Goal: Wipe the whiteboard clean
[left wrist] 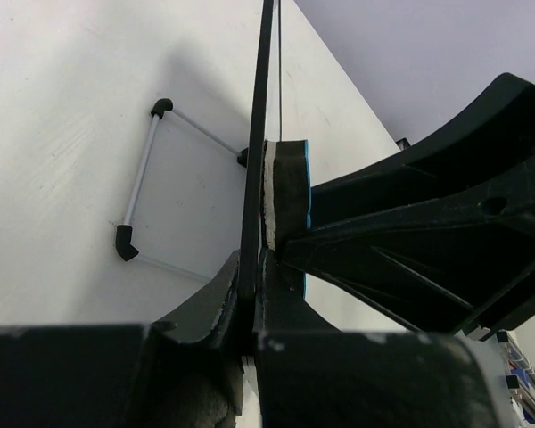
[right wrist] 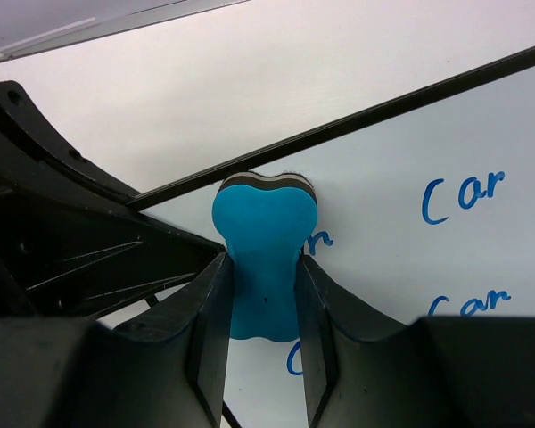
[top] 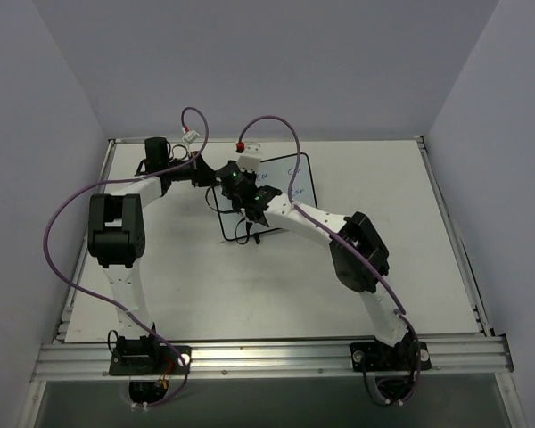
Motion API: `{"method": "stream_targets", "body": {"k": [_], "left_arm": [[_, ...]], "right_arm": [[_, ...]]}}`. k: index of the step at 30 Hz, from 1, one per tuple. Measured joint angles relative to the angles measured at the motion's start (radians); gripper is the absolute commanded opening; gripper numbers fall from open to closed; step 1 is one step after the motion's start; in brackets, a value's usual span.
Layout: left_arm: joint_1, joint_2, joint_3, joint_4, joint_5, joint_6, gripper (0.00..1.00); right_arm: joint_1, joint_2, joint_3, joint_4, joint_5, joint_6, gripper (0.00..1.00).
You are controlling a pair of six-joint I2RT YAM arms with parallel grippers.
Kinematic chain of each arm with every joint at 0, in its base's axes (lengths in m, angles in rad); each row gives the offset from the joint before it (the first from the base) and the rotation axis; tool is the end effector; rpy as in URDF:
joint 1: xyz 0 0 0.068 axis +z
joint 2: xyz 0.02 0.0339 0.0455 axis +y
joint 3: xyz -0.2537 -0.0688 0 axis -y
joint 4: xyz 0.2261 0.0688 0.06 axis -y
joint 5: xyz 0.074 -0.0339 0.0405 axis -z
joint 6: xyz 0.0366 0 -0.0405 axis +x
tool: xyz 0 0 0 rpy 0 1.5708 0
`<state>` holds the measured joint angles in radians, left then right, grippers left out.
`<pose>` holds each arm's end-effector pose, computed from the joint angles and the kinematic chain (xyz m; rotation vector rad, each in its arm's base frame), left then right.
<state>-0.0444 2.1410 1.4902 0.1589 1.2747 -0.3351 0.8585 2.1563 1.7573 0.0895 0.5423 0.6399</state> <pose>0.4458 -0.0548 0.1978 0.5353 1.9199 -1.5307 0.3360 0.3602 0.2603 0.1697 1.8612 0.5379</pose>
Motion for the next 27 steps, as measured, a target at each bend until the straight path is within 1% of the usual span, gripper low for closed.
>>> {"method": "stream_targets", "body": {"k": [5,18,27], "left_arm": [[0.000,0.000,-0.003,0.000,-0.010,-0.005,0.02],[0.000,-0.003,-0.008,0.002,-0.011,-0.006,0.02],[0.000,-0.014,-0.025,0.000,-0.026,-0.027,0.02]], "right_arm": [[-0.013,-0.001,-0.003,0.004,-0.026,0.008,0.00],[-0.029,-0.001,0.015,-0.018,-0.023,0.012,0.00],[-0.142,-0.001,0.070,-0.053,-0.023,0.003,0.00]]}}
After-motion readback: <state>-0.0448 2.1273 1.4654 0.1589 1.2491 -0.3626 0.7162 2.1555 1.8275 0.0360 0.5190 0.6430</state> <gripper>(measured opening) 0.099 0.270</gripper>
